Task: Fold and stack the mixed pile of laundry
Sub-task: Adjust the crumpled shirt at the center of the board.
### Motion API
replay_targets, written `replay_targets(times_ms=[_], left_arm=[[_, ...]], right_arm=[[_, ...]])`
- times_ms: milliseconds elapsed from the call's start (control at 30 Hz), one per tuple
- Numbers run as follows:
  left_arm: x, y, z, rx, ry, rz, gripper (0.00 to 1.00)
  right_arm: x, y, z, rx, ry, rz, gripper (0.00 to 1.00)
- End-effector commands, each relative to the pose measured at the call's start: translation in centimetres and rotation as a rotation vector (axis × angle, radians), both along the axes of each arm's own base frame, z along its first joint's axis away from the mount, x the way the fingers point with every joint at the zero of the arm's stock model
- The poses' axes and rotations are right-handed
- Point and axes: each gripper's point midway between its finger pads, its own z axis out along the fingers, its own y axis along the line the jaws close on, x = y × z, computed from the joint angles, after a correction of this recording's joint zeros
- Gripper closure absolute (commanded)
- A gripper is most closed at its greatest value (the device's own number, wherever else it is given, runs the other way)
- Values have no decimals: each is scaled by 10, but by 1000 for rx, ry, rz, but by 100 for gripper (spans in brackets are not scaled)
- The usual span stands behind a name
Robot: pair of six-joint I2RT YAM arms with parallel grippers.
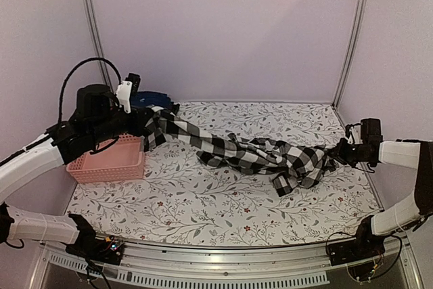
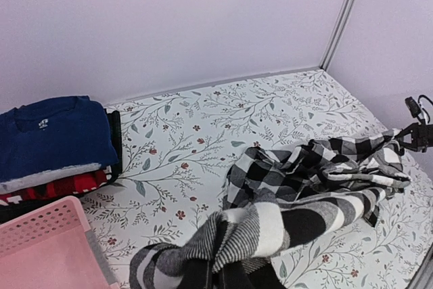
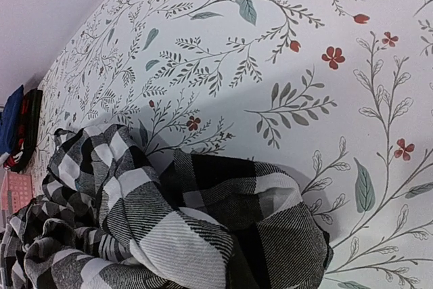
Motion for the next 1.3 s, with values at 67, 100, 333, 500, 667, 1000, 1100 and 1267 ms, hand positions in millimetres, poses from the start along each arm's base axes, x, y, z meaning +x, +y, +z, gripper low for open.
replay_targets(times_ms=[67, 100, 333, 500, 667, 1000, 1100, 1267], left_arm=[[0, -4, 90, -161, -146, -46, 100], [0, -13, 103, -188, -158, -94, 100], [21, -66, 137, -237, -155, -277, 100], [36, -74, 124, -220, -111, -272, 100], [36, -77, 115, -214, -93, -280, 100], [38, -69, 100, -190, -75, -248, 100], [42, -69, 93, -185, -72, -241, 100], [56, -69, 68, -160, -27, -226, 100]], right_arm=[[41, 19, 59, 108, -141, 115, 100], [46, 24, 61, 112, -141, 139, 98], [53, 77, 65, -11, -137, 334, 36], [25, 131, 108, -103, -312, 478, 27], [1, 195, 108, -158, -358, 653, 29], [-1, 302, 40, -243, -213, 885, 32], [8, 304, 17, -280, -150, 875, 40], [2, 306, -6, -306, -80, 897, 61]])
